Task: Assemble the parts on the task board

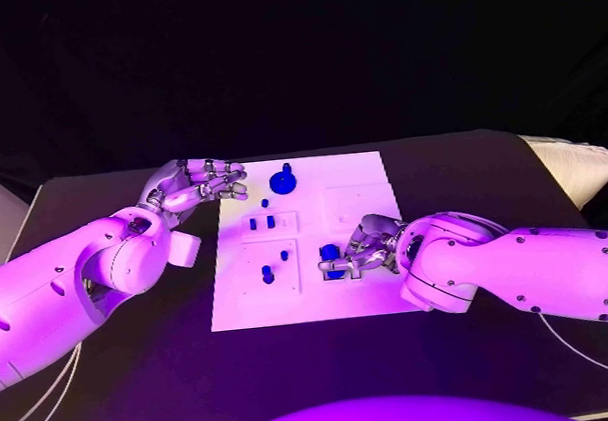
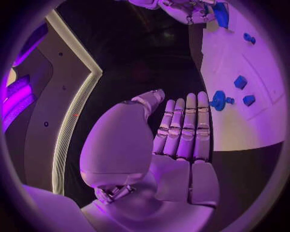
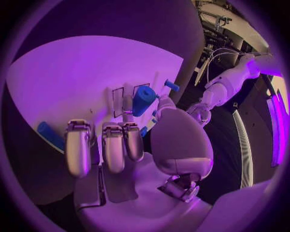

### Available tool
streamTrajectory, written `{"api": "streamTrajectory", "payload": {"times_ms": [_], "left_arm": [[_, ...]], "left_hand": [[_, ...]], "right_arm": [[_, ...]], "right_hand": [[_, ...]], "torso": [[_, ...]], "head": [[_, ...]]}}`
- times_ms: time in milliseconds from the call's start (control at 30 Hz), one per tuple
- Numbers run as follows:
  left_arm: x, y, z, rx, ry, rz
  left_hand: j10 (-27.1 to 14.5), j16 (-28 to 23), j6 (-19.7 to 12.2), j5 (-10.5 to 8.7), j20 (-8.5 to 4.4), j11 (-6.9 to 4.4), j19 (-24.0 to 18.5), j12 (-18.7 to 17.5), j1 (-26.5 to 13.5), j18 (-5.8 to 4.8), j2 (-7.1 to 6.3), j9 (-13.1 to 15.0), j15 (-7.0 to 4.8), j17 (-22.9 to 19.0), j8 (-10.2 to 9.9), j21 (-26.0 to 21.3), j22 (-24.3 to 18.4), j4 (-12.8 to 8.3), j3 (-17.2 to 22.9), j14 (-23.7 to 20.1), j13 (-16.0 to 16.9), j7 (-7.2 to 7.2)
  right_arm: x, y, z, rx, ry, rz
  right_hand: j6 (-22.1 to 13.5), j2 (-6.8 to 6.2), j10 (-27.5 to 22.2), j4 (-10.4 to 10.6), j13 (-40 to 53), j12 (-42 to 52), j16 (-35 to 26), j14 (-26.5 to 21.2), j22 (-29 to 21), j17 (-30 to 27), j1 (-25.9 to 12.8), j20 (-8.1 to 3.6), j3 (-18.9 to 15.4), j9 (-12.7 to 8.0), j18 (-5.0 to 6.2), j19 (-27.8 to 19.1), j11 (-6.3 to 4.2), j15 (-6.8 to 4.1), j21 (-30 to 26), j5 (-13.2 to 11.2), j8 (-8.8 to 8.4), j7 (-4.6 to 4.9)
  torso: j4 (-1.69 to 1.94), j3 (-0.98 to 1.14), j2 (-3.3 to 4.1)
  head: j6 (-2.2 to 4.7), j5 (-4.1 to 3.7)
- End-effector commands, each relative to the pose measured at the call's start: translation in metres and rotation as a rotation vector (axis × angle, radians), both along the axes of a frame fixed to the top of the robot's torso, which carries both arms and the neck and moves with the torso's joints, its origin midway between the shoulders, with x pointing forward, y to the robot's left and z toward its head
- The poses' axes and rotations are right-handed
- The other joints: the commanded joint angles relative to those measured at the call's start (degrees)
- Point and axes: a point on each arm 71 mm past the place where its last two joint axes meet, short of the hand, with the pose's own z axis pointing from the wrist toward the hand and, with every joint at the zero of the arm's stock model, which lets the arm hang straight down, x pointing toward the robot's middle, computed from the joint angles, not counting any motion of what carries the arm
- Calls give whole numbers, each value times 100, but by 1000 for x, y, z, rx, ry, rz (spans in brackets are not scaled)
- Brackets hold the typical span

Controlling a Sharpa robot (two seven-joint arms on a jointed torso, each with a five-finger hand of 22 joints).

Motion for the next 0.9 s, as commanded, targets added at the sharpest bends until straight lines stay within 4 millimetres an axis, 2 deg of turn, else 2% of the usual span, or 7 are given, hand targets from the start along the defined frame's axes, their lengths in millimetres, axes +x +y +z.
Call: {"api": "streamTrajectory", "payload": {"times_ms": [33, 167, 633, 733, 767, 833, 900], "left_arm": [[-1, -2, 1, -12, -1, -16], [-1, -2, 1, -12, -1, -16], [-1, -1, 0, -11, 2, -16], [-1, -1, 0, -11, 2, -16], [-1, -1, 0, -11, 2, -16], [-1, -1, 0, -11, 3, -17], [-1, -1, -1, -11, 3, -17]], "left_hand": [[-20, -30, 12, -5, 3, 5, 28, -19, 17, 55, 54, -5, 10, 5, -19, -29, -5, 9, -15, -35, 5, 40], [-20, -30, 12, -5, 3, 5, 28, -19, 17, 55, 54, -5, 10, 5, -19, -29, -5, 9, -15, -35, 5, 40], [-19, -39, 17, -4, 3, 5, 33, -17, 17, 55, 63, -7, 10, 16, -22, -39, -11, 19, -16, -34, 6, 41], [-19, -39, 17, -4, 3, 5, 33, -17, 17, 55, 63, -7, 10, 16, -22, -39, -11, 19, -16, -34, 6, 41], [-19, -39, 17, -4, 3, 5, 33, -17, 17, 55, 63, -7, 10, 16, -22, -39, -11, 19, -16, -34, 6, 41], [-19, -39, 17, -4, 3, 5, 33, -17, 17, 55, 63, -7, 10, 16, -22, -39, -11, 19, -16, -34, 6, 41], [-19, -39, 17, -4, 3, 5, 33, -17, 17, 55, 63, -7, 10, 16, -22, -39, -11, 19, -16, -34, 6, 41]], "right_arm": [[-2, -1, 2, 4, -20, 33], [-5, -7, 3, 11, -22, 44], [-13, -21, 8, 31, -22, 55], [-13, -24, 8, 28, -15, 56], [-13, -25, 7, 27, -12, 57], [-13, -26, 7, 24, -8, 58], [-13, -27, 7, 21, -5, 57]], "right_hand": [[-7, 85, 362, -19, 1224, -19, 21, 585, 1192, 1502, 92, 13, 19, 20, -78, 411, 21, 21, 2, 18, 43, 8], [93, 160, 390, -24, 1255, 25, 24, 587, 1224, 1509, 275, -5, 59, 81, -91, 429, -15, -5, 61, 25, 150, -37], [149, 162, 435, -14, 1306, 99, 24, 587, 1273, 1509, 184, -35, 3, 141, -111, 457, -54, -39, 158, -45, 258, -79], [137, 240, 441, -24, 1313, 109, 24, 587, 1280, 1509, 217, -44, 35, 155, -114, 461, -62, -46, 170, -34, 280, -86], [115, 334, 444, -35, 1317, 114, 24, 587, 1285, 1509, 377, -53, 97, 169, -115, 463, -69, -53, 175, 15, 301, -93], [89, 425, 451, -45, 1325, 125, 24, 587, 1295, 1509, 558, -59, 145, 179, -118, 467, -74, -58, 191, 58, 319, -98], [74, 468, 452, -51, 1327, 128, 24, 587, 1302, 1509, 705, -63, 167, 182, -121, 471, -78, -62, 202, 120, 331, -102]], "torso": [[-2, 3, -2], [-5, 3, -2], [-5, 4, -3], [-5, 2, -3], [-6, 2, 0], [-7, 1, 0], [-8, 1, 0]], "head": [[-9, 12], [-12, 25], [-3, 37], [-5, 40], [-5, 42], [-5, 42], [-6, 43]]}}
